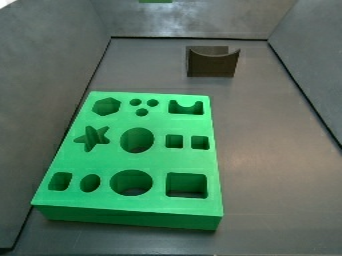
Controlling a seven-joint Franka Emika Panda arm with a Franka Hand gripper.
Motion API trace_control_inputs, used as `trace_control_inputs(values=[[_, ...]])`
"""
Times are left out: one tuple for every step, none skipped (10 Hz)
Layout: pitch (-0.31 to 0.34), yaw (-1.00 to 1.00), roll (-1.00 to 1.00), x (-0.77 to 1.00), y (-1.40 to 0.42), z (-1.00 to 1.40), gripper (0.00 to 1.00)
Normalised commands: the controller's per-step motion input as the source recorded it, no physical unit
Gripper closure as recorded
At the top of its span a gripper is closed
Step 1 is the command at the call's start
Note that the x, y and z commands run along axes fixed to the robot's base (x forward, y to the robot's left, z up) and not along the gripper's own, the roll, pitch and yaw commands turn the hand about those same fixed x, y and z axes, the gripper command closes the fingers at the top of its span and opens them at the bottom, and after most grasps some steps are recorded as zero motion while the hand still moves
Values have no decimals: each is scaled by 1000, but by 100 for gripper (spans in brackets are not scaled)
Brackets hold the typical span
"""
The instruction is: Insert the arch object.
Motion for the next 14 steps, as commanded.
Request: trace_control_inputs(values=[[0, -1000, 150, 49, -3, -746, 100], [0, -1000, 150, 54, -3, -743, 100], [-3, -1000, 147, 60, -3, -740, 100], [-4, -1000, 143, 71, -9, -726, 100], [-37, -914, 127, 189, 0, -754, 100], [-39, -954, 43, 129, 0, -629, 100], [-11, -1000, 0, 0, 0, -414, 100], [-10, -1000, 0, 0, 0, -409, 100], [0, -1000, -7, 0, 0, -337, 100], [0, -1000, -30, 6, 0, -274, 100], [0, -1000, -36, 11, 0, -257, 100], [0, -986, -69, 83, 0, -177, 100], [0, -914, -44, 171, 0, -231, 100], [0, -963, -26, 120, 0, -291, 100]])
